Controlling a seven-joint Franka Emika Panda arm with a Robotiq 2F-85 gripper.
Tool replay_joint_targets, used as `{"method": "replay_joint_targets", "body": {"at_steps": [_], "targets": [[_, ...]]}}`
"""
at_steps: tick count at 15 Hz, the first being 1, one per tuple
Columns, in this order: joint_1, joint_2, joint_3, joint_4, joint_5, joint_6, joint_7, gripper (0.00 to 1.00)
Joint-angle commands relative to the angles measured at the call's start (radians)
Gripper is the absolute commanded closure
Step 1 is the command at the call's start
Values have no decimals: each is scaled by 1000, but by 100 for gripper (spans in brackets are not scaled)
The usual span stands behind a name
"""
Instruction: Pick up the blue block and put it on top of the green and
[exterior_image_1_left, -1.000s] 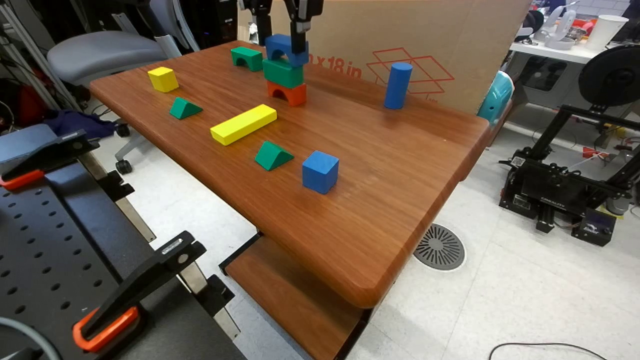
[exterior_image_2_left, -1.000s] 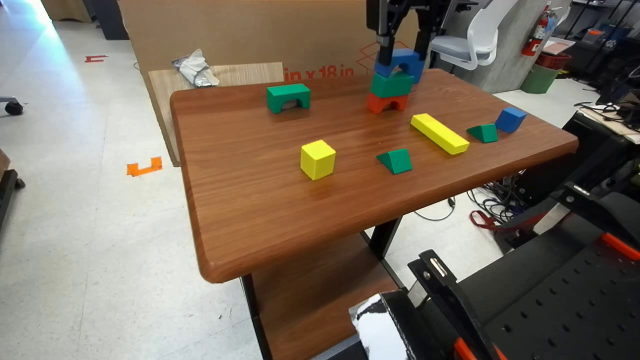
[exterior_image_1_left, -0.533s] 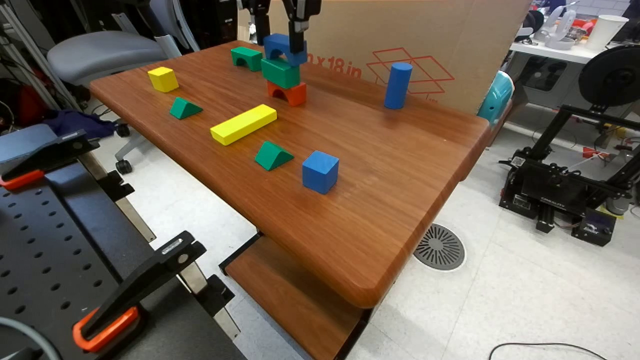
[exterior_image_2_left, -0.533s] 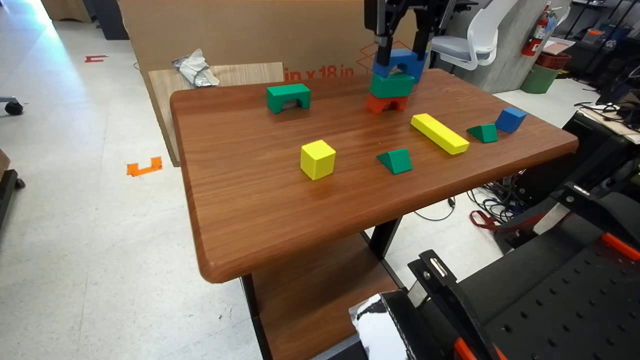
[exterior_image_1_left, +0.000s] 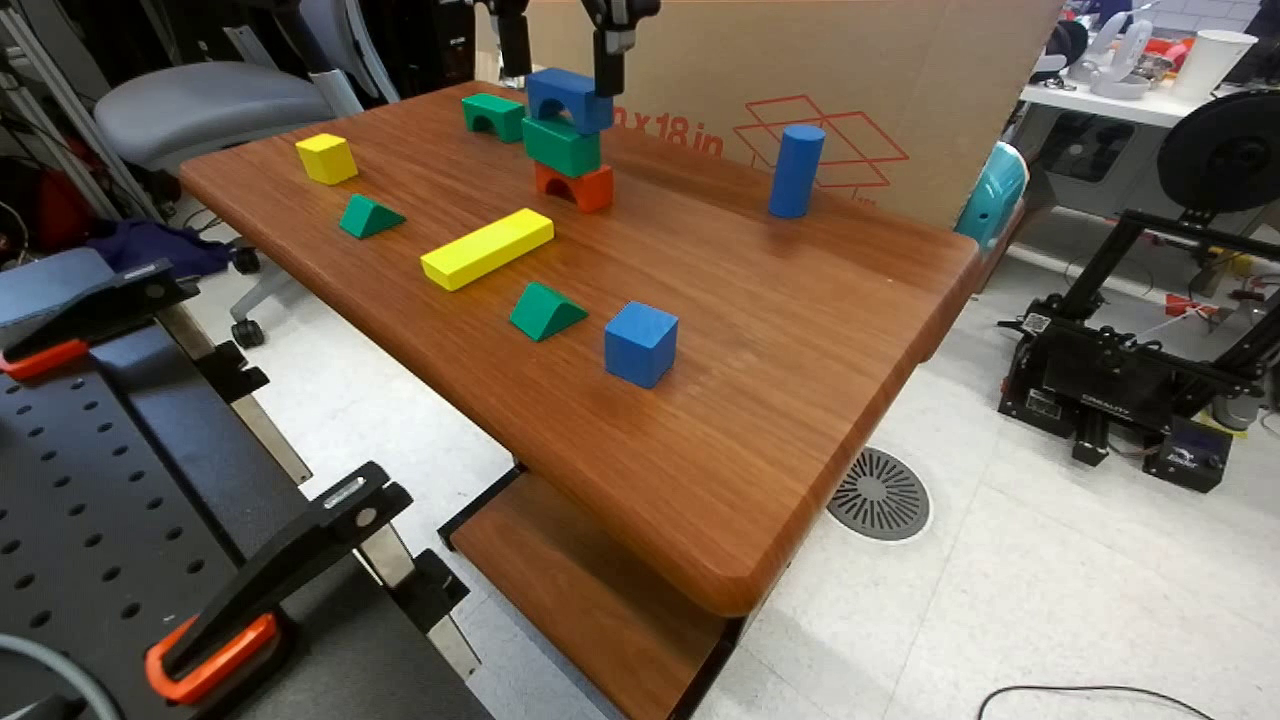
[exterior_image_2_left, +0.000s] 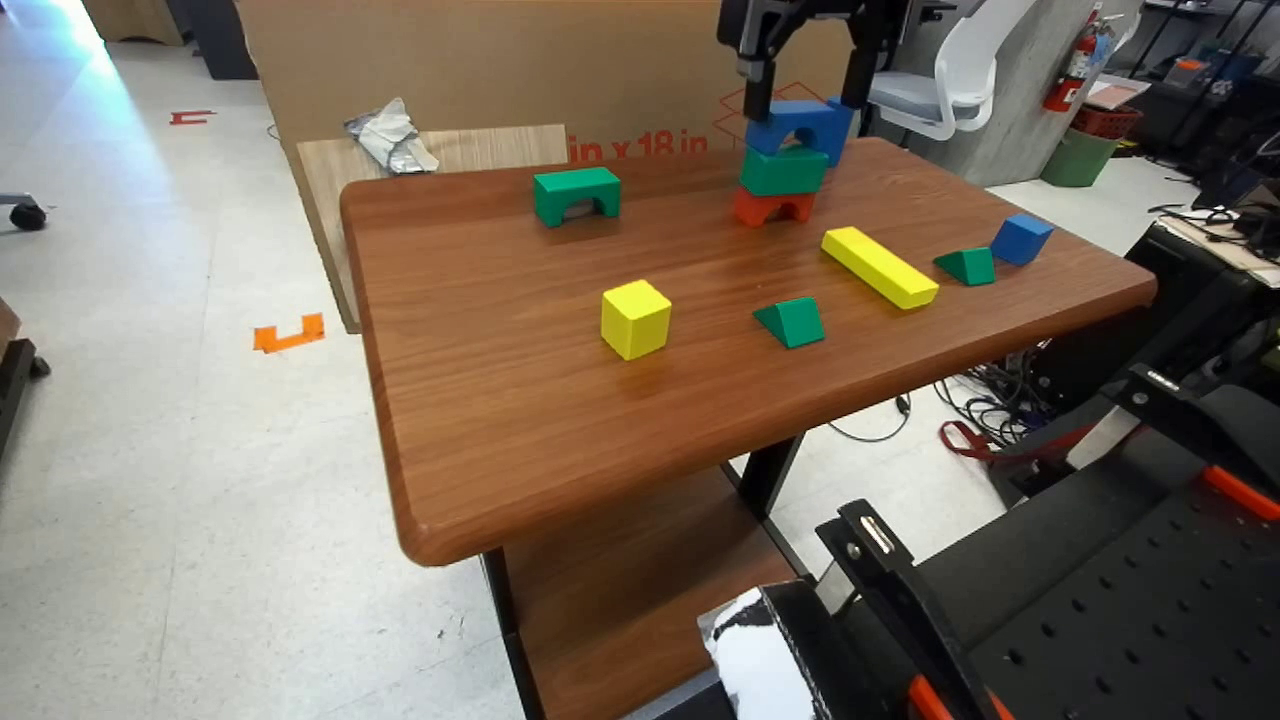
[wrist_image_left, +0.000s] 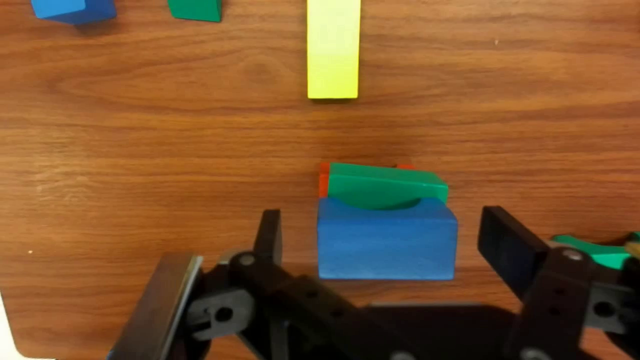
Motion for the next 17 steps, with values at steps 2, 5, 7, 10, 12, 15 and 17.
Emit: {"method": "replay_joint_targets", "body": {"at_steps": [2,5,7,10,12,15,17], "targets": [[-7,-71,-4,-56,12,-7,3,0],[-35,-175,6,-151,31,-20,-57,0],[-56,-249,7,-220,41,-30,-114,0],[-48,-206,-3,-179,20,-33,-93,0],[-47,-205,-2,-177,20,-32,-91,0],[-43,-187,-1,-171,20,-31,-90,0],[-43,-185,-1,-170,20,-31,-90,0]]}}
